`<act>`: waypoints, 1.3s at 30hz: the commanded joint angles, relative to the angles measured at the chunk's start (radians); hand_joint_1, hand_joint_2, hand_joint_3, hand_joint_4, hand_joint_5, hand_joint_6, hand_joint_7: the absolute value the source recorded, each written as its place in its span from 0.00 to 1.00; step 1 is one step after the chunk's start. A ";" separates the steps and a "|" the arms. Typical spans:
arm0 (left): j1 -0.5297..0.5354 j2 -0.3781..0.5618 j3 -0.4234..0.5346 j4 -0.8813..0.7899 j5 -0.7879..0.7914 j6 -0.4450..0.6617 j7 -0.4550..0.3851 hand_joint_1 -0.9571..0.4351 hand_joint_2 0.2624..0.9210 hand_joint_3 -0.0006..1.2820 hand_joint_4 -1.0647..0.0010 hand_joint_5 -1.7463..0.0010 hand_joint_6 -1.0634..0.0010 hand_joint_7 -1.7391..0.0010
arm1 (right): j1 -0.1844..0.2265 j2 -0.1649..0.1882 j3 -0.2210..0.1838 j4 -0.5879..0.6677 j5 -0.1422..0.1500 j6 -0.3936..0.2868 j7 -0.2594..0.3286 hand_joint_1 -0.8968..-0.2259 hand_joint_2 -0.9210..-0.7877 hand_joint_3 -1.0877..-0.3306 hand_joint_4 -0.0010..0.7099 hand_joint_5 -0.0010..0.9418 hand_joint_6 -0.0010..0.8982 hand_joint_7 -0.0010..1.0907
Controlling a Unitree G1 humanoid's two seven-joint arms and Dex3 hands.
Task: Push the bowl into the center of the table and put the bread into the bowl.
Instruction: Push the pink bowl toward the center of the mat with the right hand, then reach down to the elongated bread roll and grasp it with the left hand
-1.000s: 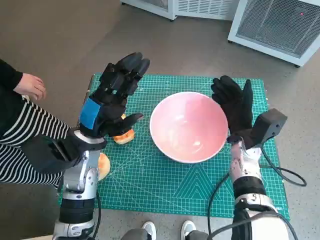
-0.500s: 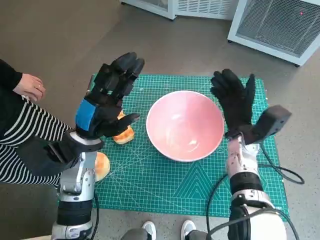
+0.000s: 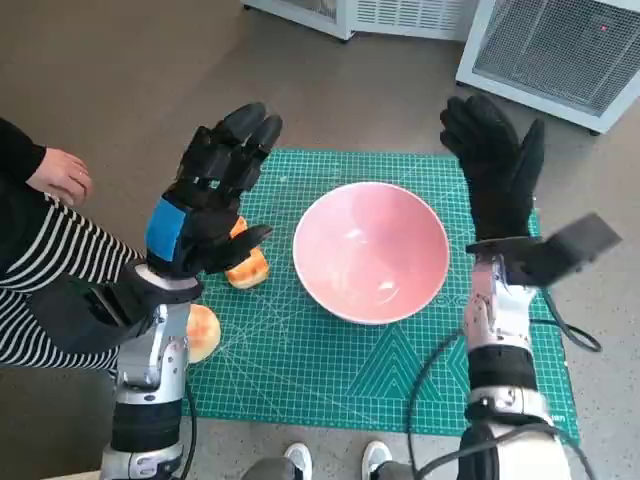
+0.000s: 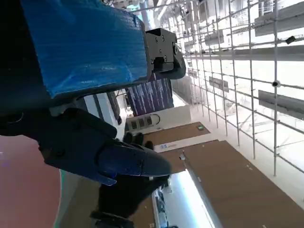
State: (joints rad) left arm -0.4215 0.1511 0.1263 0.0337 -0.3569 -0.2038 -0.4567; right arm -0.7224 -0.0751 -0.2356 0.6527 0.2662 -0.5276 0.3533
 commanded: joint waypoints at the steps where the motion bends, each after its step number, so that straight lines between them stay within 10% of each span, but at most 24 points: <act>1: -0.031 -0.015 -0.012 0.021 0.005 -0.023 0.000 0.30 1.00 0.15 0.90 0.93 1.00 0.68 | 0.091 -0.009 0.054 -0.160 -0.031 0.027 0.012 0.27 0.00 0.51 0.18 0.01 0.08 0.35; 27: -0.141 -0.012 -0.011 0.059 -0.074 -0.018 -0.099 0.29 1.00 0.16 0.88 0.92 1.00 0.65 | 0.204 -0.076 0.157 -0.432 -0.080 0.068 0.020 0.20 0.00 0.50 0.21 0.01 0.00 0.49; 39: -0.311 0.288 0.047 0.312 0.143 -0.246 -0.195 0.29 1.00 0.11 0.90 0.94 1.00 0.68 | 0.224 -0.076 0.165 -0.495 -0.073 0.101 0.006 0.18 0.00 0.51 0.21 0.01 0.00 0.49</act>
State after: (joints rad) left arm -0.6485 0.3236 0.1555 0.2527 -0.2945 -0.3484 -0.6220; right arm -0.5287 -0.1498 -0.0744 0.1725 0.1945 -0.4465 0.3671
